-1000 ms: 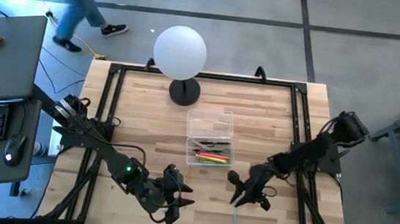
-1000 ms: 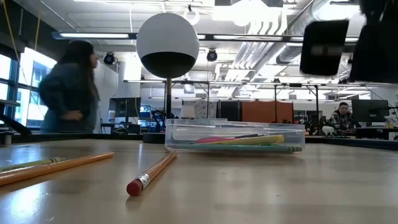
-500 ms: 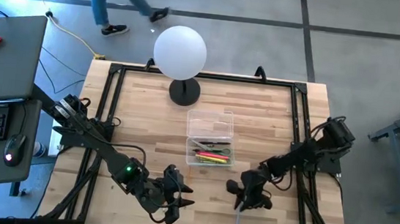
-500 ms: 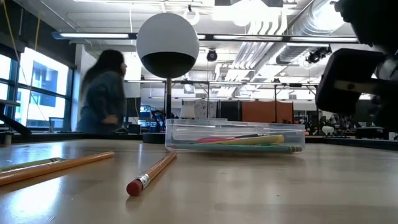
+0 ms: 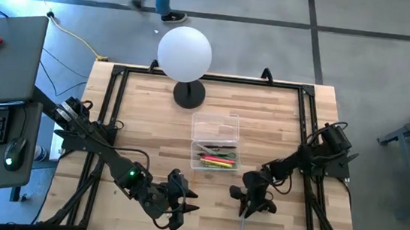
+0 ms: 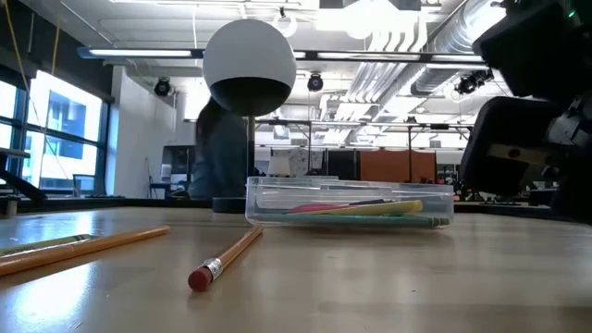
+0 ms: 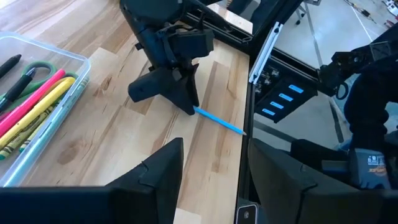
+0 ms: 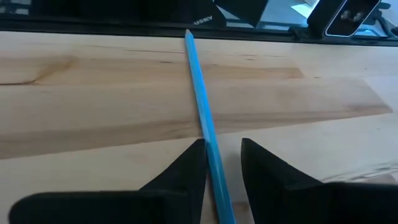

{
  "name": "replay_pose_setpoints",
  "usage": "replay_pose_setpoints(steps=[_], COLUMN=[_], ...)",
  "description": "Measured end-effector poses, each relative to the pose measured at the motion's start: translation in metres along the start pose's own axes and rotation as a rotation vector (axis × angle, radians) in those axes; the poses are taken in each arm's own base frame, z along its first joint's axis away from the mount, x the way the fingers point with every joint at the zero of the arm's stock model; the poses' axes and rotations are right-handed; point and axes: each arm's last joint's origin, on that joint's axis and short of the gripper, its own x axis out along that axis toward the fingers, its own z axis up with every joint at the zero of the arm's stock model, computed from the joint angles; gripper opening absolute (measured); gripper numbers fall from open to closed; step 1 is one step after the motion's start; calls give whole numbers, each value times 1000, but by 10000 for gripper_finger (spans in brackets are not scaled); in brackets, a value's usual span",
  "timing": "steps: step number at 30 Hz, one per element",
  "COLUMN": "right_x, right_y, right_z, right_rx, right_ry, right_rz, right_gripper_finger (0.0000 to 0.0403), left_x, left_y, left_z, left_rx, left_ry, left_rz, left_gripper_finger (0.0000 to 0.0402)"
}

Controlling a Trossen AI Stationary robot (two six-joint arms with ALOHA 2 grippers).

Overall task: Pick & place school supplies into a supply box
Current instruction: Put the blue pencil into the transparent supply box

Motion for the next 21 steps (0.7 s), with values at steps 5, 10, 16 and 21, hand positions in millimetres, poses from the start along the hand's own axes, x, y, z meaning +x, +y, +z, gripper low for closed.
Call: replay_pose_setpoints(steps=[5, 10, 16, 21], right_x=[2, 4, 6, 6], right_y=[1, 4, 6, 0], right_z=[-4, -9, -13, -10], right_rx=[8, -8, 71, 133], right_ry=[-3, -7, 8, -15], right_rz=[24, 58, 66, -4], right_gripper_finger=[71, 23, 21, 50], left_x=[0, 0, 0, 0], left_y=[0, 1, 1, 1], left_z=[0, -1, -1, -1], left_rx=[1, 10, 8, 8], left_ry=[1, 8, 3, 2], left_rz=[1, 17, 15, 16], left_gripper_finger=[214, 214, 214, 214])
